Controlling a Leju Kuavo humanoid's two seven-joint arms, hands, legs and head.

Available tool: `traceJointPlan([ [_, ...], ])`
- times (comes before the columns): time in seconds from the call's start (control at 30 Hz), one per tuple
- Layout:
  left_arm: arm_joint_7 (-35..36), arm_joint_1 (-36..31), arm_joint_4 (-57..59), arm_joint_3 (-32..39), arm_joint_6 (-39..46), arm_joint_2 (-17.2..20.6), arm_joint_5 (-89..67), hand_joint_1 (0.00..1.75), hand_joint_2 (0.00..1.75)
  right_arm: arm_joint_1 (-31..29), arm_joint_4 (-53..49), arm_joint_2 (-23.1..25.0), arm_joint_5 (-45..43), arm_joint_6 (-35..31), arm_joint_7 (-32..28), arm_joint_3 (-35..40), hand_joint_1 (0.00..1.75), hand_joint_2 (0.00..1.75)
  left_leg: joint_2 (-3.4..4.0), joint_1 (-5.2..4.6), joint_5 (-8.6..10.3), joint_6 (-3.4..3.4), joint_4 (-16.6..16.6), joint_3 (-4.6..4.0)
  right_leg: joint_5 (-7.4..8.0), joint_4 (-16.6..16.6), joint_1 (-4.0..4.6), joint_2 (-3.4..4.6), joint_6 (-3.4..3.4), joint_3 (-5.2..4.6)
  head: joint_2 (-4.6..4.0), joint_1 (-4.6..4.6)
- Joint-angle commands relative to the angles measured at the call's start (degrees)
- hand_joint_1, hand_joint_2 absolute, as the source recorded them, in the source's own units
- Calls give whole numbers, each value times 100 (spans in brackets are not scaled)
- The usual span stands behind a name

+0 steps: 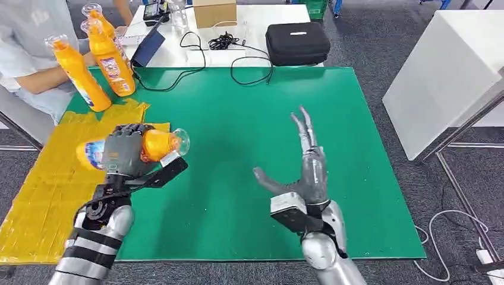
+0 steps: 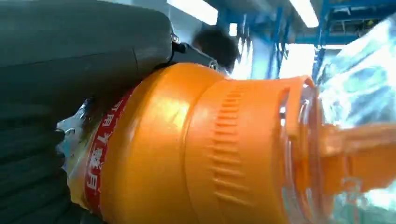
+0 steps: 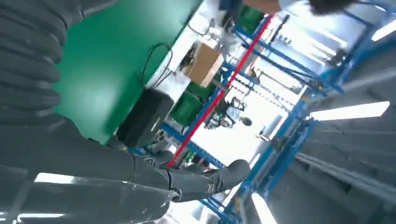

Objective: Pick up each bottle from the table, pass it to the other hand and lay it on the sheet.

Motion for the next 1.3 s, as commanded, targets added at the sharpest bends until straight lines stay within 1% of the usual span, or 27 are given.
traceJointPlan([
  [0.03,249,-1141,2252,-286,-179,539,-852,175,175,205,-390,-180,-527,427,-38,-639,0,175,-12,4,2,-11,-4,20,-5,-3,5,-17,-7,23,0,-2],
  [0.1,267,-1278,2542,-321,-264,589,-921,175,175,228,-354,-175,-572,445,-63,-705,0,175,-14,5,1,-14,-3,25,-9,-1,6,-21,-7,29,0,-2],
  [0.17,255,-1331,2668,-327,-192,600,-922,175,175,230,-347,-171,-588,457,-85,-729,0,175,-10,5,6,-14,-1,13,-5,1,5,-14,-4,17,0,0],
  [0.2,255,-1331,2668,-327,-192,600,-922,175,175,230,-347,-171,-588,457,-85,-729,0,175,-11,8,0,-15,-1,25,-10,0,8,-17,-6,30,0,0],
  [0.27,301,-1501,3049,-502,-395,670,-1075,175,175,263,-362,-176,-640,469,-71,-778,0,175,-4,6,2,-14,-1,16,-6,2,5,-9,-3,19,0,0],
  [0.3,303,-1550,3191,-531,-381,690,-1075,175,175,268,-352,-185,-671,486,-72,-794,0,175,-7,8,-4,-16,1,28,-12,3,8,-14,-6,31,0,-2],
  [0.37,270,-1680,3610,-546,-402,696,-1068,175,175,271,-315,-209,-755,545,-77,-822,0,175,-8,3,5,-15,-3,14,-5,2,3,-13,-3,18,0,0],
  [0.4,258,-1687,3665,-551,-365,718,-1068,175,175,260,-294,-204,-762,549,-80,-824,0,175,-10,6,1,-17,-2,24,-9,2,6,-16,-5,30,0,0],
  [0.47,156,-1813,4207,-466,-303,602,-971,175,175,230,-211,-176,-776,547,-88,-814,0,175,-3,7,-1,-18,-1,27,-9,2,6,-9,-6,31,0,-2],
  [0.5,111,-1818,4333,-412,-270,551,-904,175,175,224,-184,-166,-779,547,-86,-802,0,175,-3,3,6,-15,-2,13,-3,2,1,-7,-4,16,0,0],
  [0.53,102,-1806,4382,-385,-261,519,-868,175,175,222,-170,-161,-782,549,-84,-793,0,175,-5,6,1,-18,-2,27,-8,1,5,-12,-7,32,0,0],
  [0.6,109,-1767,4443,-368,-216,474,-847,175,175,217,-138,-146,-786,553,-79,-775,0,175,-1,3,6,-15,-4,14,-1,-1,1,-5,-4,17,0,0],
  [0.63,109,-1767,4443,-368,-216,474,-847,175,175,217,-138,-146,-786,553,-79,-775,0,175,-2,6,1,-17,-4,26,-6,-2,5,-8,-6,30,0,-2],
  [0.73,138,-1771,4481,-334,-222,432,-821,175,175,211,-114,-151,-788,565,-68,-761,0,175,-5,7,0,-16,1,20,-9,2,7,-13,-5,24,0,0],
  [0.77,160,-1734,4512,-278,-170,388,-771,14,175,206,-88,-146,-791,575,-53,-747,0,175,-8,11,-6,-18,2,30,-14,2,11,-16,-8,35,0,0],
  [0.8,148,-1707,4543,-253,-145,356,-741,0,175,204,-72,-139,-792,572,-51,-739,0,175,-6,6,1,-15,0,18,-7,1,6,-12,-5,22,0,-2],
  [0.83,98,-1681,4600,-193,-85,313,-667,0,175,197,-44,-138,-796,571,-42,-724,0,175,-3,3,4,-14,-3,13,-4,0,3,-8,-2,16,0,0],
  [0.87,68,-1649,4639,-138,-28,274,-602,0,175,191,-15,-138,-806,589,-24,-701,0,175,-3,6,-1,-15,-3,26,-8,-2,6,-10,-4,30,0,0],
  [0.9,79,-1620,4692,-109,12,243,-577,0,175,175,21,-140,-811,614,-8,-673,0,175,-1,3,3,-14,-4,17,-4,-1,2,-6,-2,20,0,-2],
  [0.97,83,-1607,4697,-108,29,237,-576,0,175,171,26,-134,-811,613,-8,-667,0,175,-1,4,2,-14,-4,20,-4,-2,3,-6,-3,24,0,-2],
  [1.0,83,-1607,4697,-108,29,237,-576,0,175,171,26,-134,-811,613,-8,-667,0,175,-1,2,6,-14,-4,7,0,-1,0,-4,-2,11,0,-2],
  [1.03,83,-1607,4697,-108,29,237,-576,0,175,171,26,-134,-811,613,-8,-667,0,175,1,5,0,-15,-3,22,-6,-1,4,-5,-5,26,0,0],
  [1.1,83,-1607,4697,-108,29,237,-576,0,175,171,26,-134,-811,613,-8,-667,0,175,0,2,4,-15,-3,12,-2,0,0,-4,-4,16,0,0],
  [1.13,83,-1607,4697,-108,29,237,-576,0,175,171,26,-134,-811,613,-8,-667,0,175,-1,6,0,-17,-2,22,-6,0,4,-7,-6,28,0,-2],
  [1.3,83,-1607,4697,-108,29,237,-576,0,175,171,26,-134,-811,613,-8,-667,0,175,0,1,5,-15,-3,12,-1,0,-1,-3,-4,14,0,-2],
])
